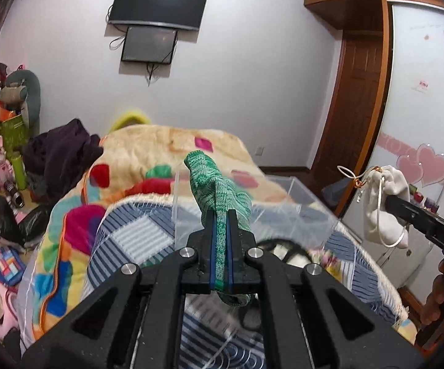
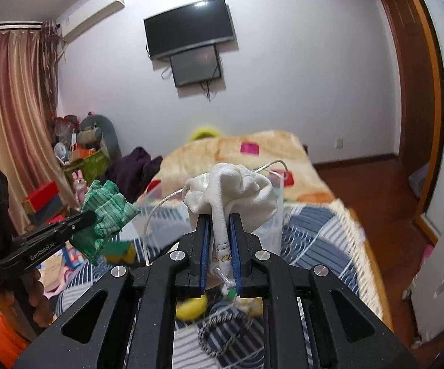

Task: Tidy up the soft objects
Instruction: 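Lower the glove into the box with the left tool while the right drops the pouch in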

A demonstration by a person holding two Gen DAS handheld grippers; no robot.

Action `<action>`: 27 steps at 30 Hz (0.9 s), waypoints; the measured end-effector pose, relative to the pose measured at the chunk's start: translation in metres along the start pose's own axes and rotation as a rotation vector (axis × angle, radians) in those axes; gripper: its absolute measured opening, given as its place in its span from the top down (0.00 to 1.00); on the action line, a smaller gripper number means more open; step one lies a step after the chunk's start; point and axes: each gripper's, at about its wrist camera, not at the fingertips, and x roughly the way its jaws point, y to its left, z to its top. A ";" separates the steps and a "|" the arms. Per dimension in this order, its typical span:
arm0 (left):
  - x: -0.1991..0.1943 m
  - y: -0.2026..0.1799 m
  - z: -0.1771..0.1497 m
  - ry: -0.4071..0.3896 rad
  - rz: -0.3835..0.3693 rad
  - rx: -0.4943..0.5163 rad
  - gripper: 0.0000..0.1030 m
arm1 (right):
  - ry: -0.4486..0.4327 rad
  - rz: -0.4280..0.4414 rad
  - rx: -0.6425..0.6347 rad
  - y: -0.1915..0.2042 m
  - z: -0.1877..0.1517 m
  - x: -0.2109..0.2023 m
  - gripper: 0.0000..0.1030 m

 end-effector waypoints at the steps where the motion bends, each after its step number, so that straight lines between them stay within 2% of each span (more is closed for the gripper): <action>1: 0.002 0.000 0.005 0.001 -0.010 0.000 0.96 | -0.009 -0.010 -0.014 0.000 0.005 0.001 0.89; 4: 0.013 0.001 0.020 0.000 -0.024 0.000 0.96 | -0.033 -0.024 -0.046 0.004 0.016 0.005 0.89; 8: 0.033 0.002 0.035 0.019 -0.033 0.004 0.96 | -0.022 -0.027 -0.079 0.011 0.025 0.024 0.89; 14: 0.078 0.000 0.037 0.094 -0.010 0.051 0.96 | 0.027 -0.041 -0.097 0.011 0.034 0.067 0.89; 21: 0.126 0.010 0.030 0.200 -0.008 0.027 0.96 | 0.138 -0.064 -0.101 0.009 0.028 0.120 0.89; 27: 0.155 0.009 0.028 0.274 -0.018 0.032 0.96 | 0.254 -0.092 -0.108 0.005 0.020 0.147 0.89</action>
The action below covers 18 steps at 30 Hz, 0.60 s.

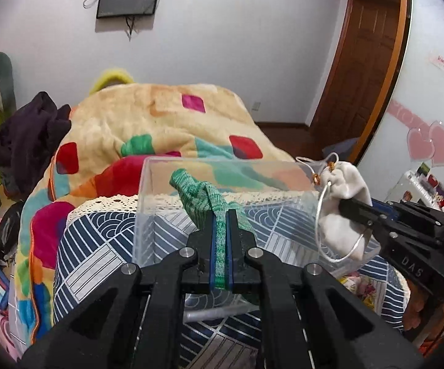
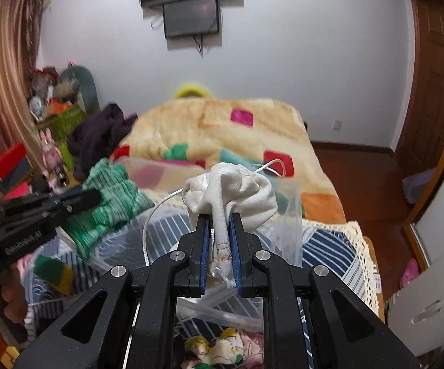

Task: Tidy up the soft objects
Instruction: 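Lower the glove into the box with the left tool while the right drops the pouch in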

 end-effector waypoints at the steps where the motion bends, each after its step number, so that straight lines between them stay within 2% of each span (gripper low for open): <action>1: 0.003 0.000 0.000 0.007 0.003 0.004 0.96 | 0.015 0.003 0.000 -0.001 -0.001 0.002 0.89; 8: 0.030 -0.008 -0.005 0.092 0.042 0.044 0.96 | 0.130 0.035 0.005 -0.005 -0.005 0.028 0.89; 13: 0.029 -0.013 -0.013 0.104 0.052 0.076 0.95 | 0.169 0.045 -0.015 -0.007 -0.010 0.032 0.87; 18: 0.017 -0.018 -0.016 0.082 0.050 0.107 0.81 | 0.159 0.042 -0.034 -0.005 -0.010 0.027 0.87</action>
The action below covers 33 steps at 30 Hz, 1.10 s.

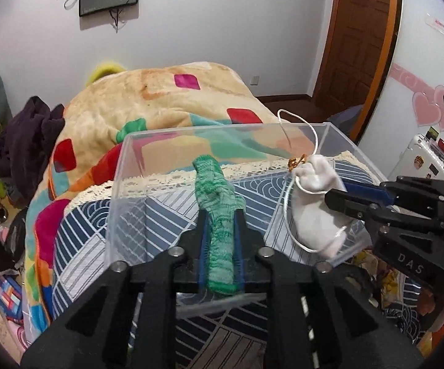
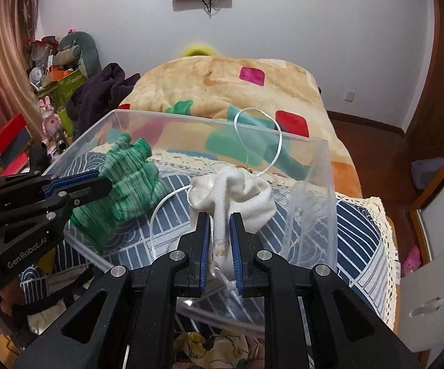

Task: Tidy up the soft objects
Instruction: 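Lower the glove into the box with the left tool while the right drops the pouch in, then grasp the green sponge with the left tool while the right grasps the black bag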

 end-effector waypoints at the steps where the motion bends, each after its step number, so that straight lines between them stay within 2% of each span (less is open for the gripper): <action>1: -0.002 -0.001 0.000 -0.004 -0.001 0.002 0.77 | -0.006 0.004 -0.004 0.001 0.000 -0.003 0.85; 4: -0.014 -0.002 -0.001 -0.030 -0.001 0.019 0.70 | -0.026 0.001 -0.017 0.004 0.001 -0.011 0.80; 8: -0.033 -0.002 -0.003 -0.082 0.009 0.034 0.58 | -0.087 -0.008 -0.028 0.007 0.004 -0.028 0.57; 10: -0.044 0.000 -0.003 -0.105 0.006 0.035 0.52 | -0.120 -0.018 -0.032 0.009 0.005 -0.038 0.51; 14: -0.069 0.002 -0.006 -0.162 0.008 0.040 0.37 | -0.200 -0.030 -0.021 0.009 0.003 -0.062 0.30; 17: -0.085 0.004 -0.009 -0.203 0.022 0.019 0.26 | -0.257 -0.050 -0.008 0.009 0.002 -0.075 0.19; 19: -0.094 0.008 -0.013 -0.231 0.032 -0.002 0.13 | -0.286 -0.057 0.008 0.008 0.000 -0.082 0.17; 21: -0.099 0.012 -0.020 -0.244 0.043 -0.023 0.08 | -0.296 -0.046 0.020 0.008 -0.003 -0.085 0.17; 29: -0.087 0.023 -0.053 -0.175 0.119 -0.007 0.08 | -0.265 -0.012 0.034 0.011 -0.029 -0.078 0.17; 33: -0.072 0.029 -0.072 -0.119 0.119 -0.038 0.08 | -0.217 -0.011 0.019 0.017 -0.044 -0.064 0.17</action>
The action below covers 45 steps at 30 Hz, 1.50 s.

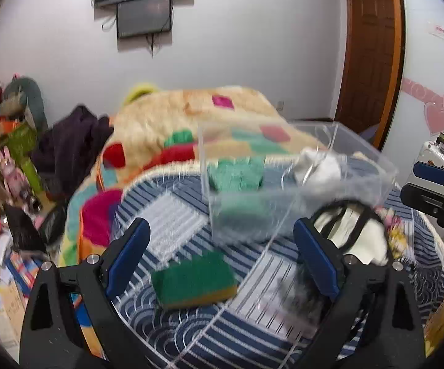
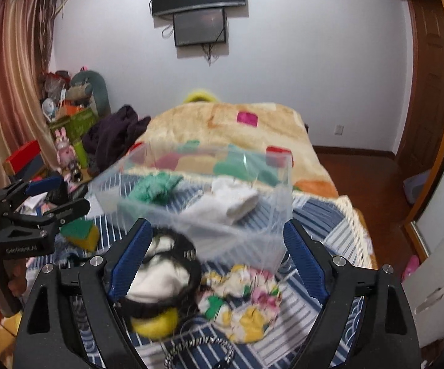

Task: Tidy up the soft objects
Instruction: 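Grasp the green sponge with the left tool while the right grasps the black bag, then place the sponge in the box with the left tool while the right drops the bag in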

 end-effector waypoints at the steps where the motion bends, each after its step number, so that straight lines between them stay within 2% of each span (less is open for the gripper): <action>1: 0.004 0.001 -0.004 0.019 -0.003 -0.004 0.08 | 0.009 0.003 -0.005 0.001 -0.004 0.001 0.17; 9: 0.018 0.021 -0.018 0.069 0.064 -0.050 0.08 | 0.077 0.082 0.012 0.003 -0.017 0.023 0.19; 12: 0.025 0.026 -0.020 0.100 0.067 -0.073 0.08 | 0.100 0.109 0.018 0.006 -0.021 0.030 0.29; 14: 0.028 0.026 -0.021 0.111 0.067 -0.073 0.12 | 0.123 0.129 0.019 0.007 -0.023 0.036 0.40; 17: 0.034 0.025 -0.022 0.147 0.055 -0.072 0.21 | 0.157 0.150 0.030 0.007 -0.026 0.046 0.52; 18: 0.035 0.025 -0.023 0.155 0.050 -0.074 0.27 | 0.163 0.151 0.034 0.007 -0.028 0.047 0.55; 20: 0.038 0.027 -0.024 0.174 0.036 -0.080 0.34 | 0.164 0.156 0.046 0.005 -0.030 0.047 0.67; 26: 0.031 0.028 -0.025 0.155 0.022 -0.092 0.38 | 0.131 0.168 0.036 0.005 -0.031 0.035 0.83; 31: 0.020 0.021 -0.026 0.117 0.041 -0.062 0.38 | 0.085 0.160 0.024 0.005 -0.027 0.021 0.85; 36: 0.006 0.012 -0.019 0.072 0.016 -0.043 0.38 | 0.029 0.159 0.027 0.001 -0.019 0.004 0.86; 45: -0.028 -0.013 0.012 -0.074 -0.016 0.027 0.38 | -0.089 0.131 0.032 -0.005 0.005 -0.020 0.88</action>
